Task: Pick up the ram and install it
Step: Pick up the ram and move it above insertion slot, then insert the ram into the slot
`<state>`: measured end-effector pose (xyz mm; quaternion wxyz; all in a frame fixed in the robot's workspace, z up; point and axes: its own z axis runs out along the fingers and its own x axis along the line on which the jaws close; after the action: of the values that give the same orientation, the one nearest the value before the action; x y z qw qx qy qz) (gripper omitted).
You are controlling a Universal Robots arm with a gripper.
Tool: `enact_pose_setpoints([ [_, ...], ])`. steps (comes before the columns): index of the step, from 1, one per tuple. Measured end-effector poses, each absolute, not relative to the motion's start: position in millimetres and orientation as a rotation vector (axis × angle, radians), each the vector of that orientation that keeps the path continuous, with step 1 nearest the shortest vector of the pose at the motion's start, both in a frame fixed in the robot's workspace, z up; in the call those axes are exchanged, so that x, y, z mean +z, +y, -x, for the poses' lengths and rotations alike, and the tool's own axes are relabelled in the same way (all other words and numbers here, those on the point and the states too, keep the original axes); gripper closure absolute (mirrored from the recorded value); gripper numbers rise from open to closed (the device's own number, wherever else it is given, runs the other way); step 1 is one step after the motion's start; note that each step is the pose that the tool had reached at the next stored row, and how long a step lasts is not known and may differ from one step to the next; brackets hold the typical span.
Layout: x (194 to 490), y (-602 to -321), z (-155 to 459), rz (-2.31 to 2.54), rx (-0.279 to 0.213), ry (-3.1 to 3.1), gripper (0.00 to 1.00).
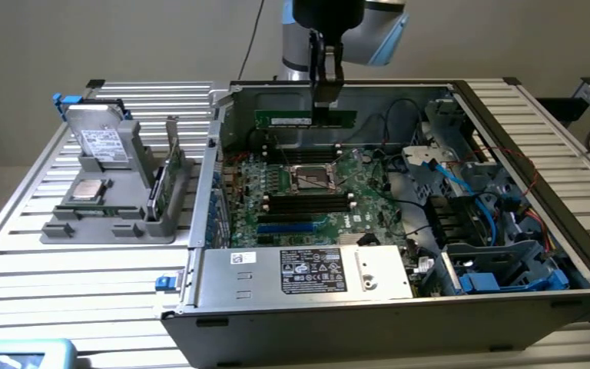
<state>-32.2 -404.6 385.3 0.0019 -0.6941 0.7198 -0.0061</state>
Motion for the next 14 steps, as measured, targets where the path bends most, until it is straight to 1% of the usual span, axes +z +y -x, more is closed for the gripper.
enact_pose_setpoints([
  [9, 378.8, -390.0, 31.4, 2.192, -0.028, 2.253, 0.87],
  [14, 372.4, -387.6, 30.0, 2.211, -0.030, 2.235, 0.87],
])
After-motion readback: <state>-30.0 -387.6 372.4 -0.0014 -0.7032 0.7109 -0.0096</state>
